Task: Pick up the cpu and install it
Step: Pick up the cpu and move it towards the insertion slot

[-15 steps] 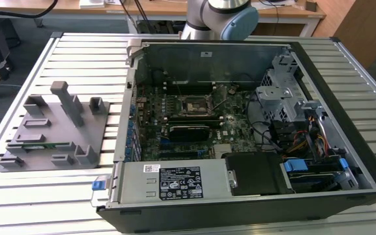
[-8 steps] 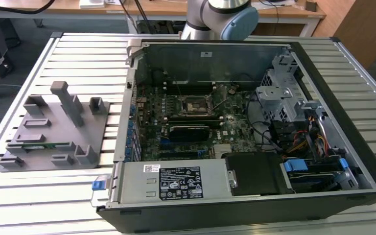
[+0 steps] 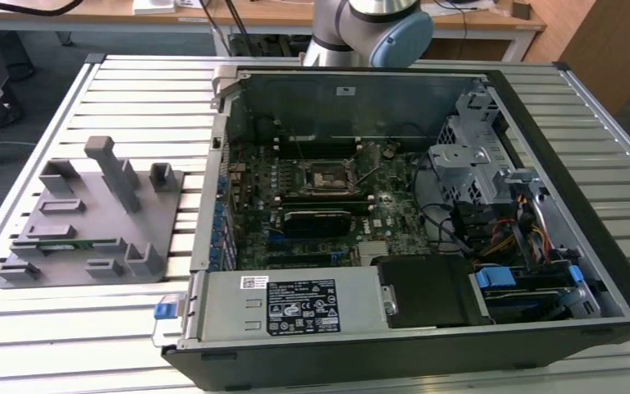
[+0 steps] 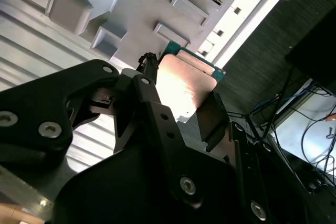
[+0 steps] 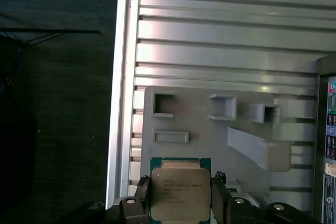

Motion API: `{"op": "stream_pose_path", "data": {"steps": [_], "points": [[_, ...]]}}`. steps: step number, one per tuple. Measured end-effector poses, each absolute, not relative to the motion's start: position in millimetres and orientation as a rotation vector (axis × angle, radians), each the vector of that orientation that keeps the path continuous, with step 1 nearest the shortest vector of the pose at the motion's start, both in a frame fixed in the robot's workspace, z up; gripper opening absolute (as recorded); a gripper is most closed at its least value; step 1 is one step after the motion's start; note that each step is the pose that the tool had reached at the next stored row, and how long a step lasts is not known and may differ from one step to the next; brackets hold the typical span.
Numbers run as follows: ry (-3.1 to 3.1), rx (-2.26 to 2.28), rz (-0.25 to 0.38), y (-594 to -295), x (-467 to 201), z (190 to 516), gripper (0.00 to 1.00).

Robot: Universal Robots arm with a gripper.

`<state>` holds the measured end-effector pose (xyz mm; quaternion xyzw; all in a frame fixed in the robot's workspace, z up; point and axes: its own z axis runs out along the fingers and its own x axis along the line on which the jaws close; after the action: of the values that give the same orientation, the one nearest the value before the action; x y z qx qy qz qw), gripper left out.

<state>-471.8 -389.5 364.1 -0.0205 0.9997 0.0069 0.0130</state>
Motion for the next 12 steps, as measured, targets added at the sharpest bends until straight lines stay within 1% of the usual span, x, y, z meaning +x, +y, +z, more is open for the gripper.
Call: {"op": "stream_pose_path", "data": {"steps": [12], "points": [[3.113,-0.064,0.021,-389,-472,380,0.54]]}}
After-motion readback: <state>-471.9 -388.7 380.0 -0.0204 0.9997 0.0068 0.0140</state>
